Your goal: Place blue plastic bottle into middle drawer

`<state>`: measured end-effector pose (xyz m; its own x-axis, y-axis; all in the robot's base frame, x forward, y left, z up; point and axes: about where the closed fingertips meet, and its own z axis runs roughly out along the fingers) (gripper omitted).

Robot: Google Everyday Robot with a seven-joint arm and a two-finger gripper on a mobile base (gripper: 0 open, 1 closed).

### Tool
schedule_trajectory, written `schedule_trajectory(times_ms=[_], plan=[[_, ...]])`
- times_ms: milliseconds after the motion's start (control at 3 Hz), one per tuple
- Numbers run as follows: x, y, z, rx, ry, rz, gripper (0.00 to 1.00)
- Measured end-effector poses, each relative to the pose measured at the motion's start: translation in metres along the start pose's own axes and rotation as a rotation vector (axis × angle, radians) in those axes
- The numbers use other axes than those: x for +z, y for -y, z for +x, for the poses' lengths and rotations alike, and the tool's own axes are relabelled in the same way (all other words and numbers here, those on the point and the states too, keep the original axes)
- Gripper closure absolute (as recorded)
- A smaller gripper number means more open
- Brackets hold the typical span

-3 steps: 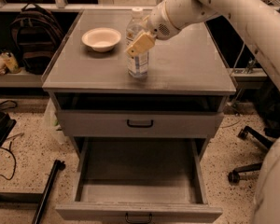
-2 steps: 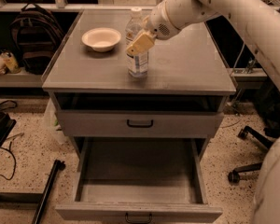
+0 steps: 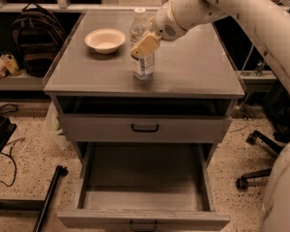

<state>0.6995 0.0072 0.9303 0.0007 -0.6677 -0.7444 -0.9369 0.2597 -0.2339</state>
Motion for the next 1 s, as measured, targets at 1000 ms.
schedule_trajectory(times_ms=[1000], plan=[[-0.078,-0.072,-0.043,-0.141,0.059,-0.154,1.0]])
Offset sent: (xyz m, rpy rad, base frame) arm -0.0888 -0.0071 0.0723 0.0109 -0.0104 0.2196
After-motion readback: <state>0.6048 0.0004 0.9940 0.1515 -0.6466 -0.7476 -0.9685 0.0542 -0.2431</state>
